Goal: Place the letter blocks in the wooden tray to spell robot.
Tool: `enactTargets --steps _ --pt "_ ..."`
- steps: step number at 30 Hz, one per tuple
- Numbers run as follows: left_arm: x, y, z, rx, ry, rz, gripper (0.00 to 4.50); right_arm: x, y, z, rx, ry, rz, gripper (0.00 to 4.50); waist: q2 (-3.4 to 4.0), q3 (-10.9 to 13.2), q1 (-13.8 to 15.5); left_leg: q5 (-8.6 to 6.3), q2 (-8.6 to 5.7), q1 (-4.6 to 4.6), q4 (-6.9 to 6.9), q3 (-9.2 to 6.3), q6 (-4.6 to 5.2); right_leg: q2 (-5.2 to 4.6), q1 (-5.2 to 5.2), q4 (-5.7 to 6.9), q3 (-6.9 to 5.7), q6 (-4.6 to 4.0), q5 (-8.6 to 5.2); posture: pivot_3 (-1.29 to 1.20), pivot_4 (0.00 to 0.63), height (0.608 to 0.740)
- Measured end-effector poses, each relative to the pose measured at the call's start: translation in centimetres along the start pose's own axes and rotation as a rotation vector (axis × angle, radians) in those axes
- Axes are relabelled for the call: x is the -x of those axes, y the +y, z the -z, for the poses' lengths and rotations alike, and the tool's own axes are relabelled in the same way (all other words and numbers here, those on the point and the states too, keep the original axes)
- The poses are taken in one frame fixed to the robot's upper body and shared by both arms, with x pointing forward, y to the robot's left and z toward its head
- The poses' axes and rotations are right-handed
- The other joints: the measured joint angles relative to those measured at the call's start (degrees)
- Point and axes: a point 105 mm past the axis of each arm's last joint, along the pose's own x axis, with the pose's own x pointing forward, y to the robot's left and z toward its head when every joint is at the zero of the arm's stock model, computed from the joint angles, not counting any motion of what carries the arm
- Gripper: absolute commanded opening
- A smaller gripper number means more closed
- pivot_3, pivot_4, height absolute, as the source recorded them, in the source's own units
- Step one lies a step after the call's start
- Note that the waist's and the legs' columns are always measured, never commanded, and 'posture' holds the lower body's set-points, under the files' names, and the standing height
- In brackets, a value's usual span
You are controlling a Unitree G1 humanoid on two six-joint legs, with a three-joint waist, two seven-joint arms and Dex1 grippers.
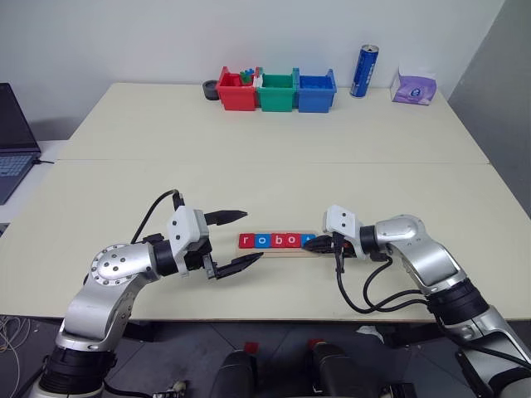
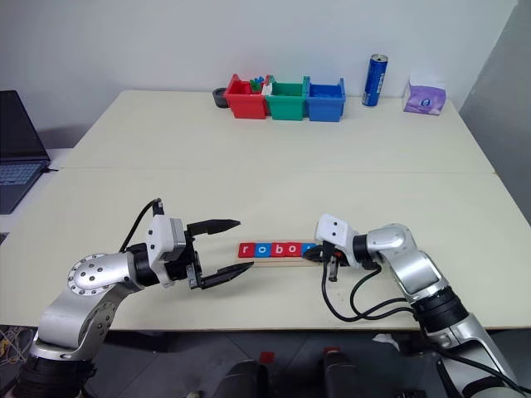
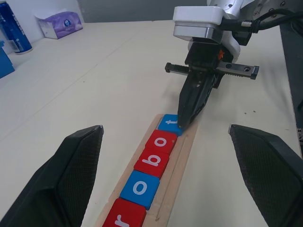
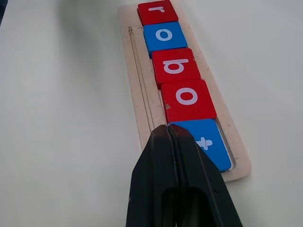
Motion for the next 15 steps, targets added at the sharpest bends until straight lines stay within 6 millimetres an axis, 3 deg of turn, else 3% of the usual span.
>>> enactTargets --steps 15 --pt "-0.03 -0.08 -0.11 -0.004 -0.002 0.003 4.50 0.36 -0.04 -0.11 -0.038 -0.009 -0.019 0.04 0.00 0.00 0.01 0.00 0.00 0.00 0.00 -0.01 0.00 0.00 0.00 0.00 0.00 0.00 0.00 0.00 0.150 0.740"
